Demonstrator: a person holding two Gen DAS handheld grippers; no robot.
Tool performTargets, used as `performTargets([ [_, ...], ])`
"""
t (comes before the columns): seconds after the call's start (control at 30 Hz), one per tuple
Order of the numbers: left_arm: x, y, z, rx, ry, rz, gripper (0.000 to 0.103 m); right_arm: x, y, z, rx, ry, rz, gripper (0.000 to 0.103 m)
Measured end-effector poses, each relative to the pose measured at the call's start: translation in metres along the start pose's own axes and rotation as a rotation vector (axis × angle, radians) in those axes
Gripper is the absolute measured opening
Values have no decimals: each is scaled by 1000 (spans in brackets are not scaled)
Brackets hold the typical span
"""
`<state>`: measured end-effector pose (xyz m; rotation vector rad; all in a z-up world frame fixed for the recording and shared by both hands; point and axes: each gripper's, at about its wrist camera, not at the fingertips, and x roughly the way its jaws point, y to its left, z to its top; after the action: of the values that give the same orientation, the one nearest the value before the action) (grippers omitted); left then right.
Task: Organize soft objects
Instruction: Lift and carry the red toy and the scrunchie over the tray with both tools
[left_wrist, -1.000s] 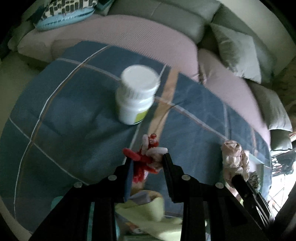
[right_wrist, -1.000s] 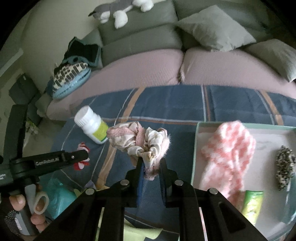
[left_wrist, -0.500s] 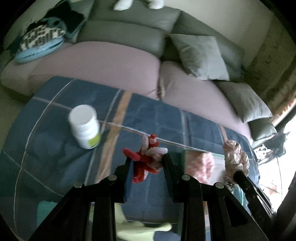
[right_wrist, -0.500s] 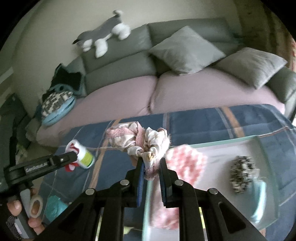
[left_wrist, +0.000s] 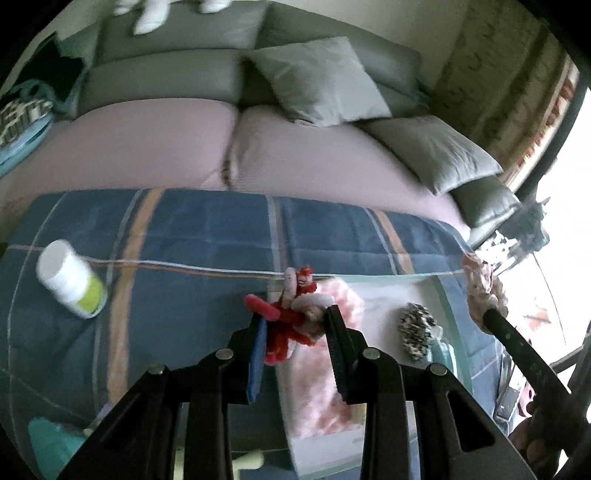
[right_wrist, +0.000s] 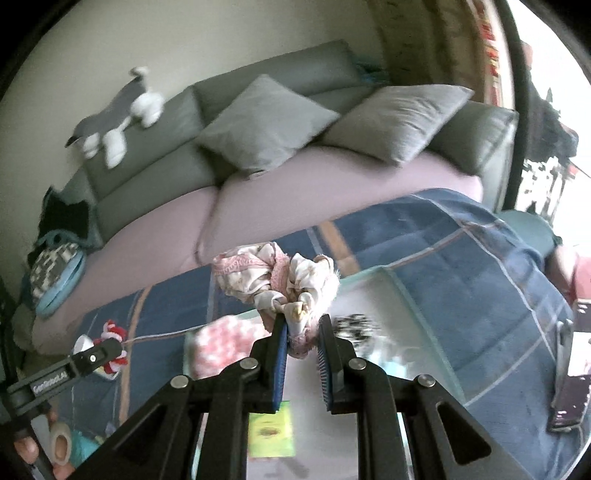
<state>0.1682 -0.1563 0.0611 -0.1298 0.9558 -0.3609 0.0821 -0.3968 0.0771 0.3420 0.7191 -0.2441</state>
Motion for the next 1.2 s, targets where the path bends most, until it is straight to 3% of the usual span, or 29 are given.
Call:
performTargets([
  [0.27, 40, -49, -8, 112, 55, -80, 32, 1, -32, 3, 67, 8, -62, 16],
  [0.43, 72, -67, -18, 162, 110, -104, 32, 16, -41, 2, 92, 32, -32, 16],
  [0.97, 103, -57, -23, 156, 133, -89, 33, 64, -1, -14, 2, 146, 41, 17],
  [1.2, 108, -59, -25, 160, 148, -77, 33, 79, 10, -22, -42, 197, 11, 18],
])
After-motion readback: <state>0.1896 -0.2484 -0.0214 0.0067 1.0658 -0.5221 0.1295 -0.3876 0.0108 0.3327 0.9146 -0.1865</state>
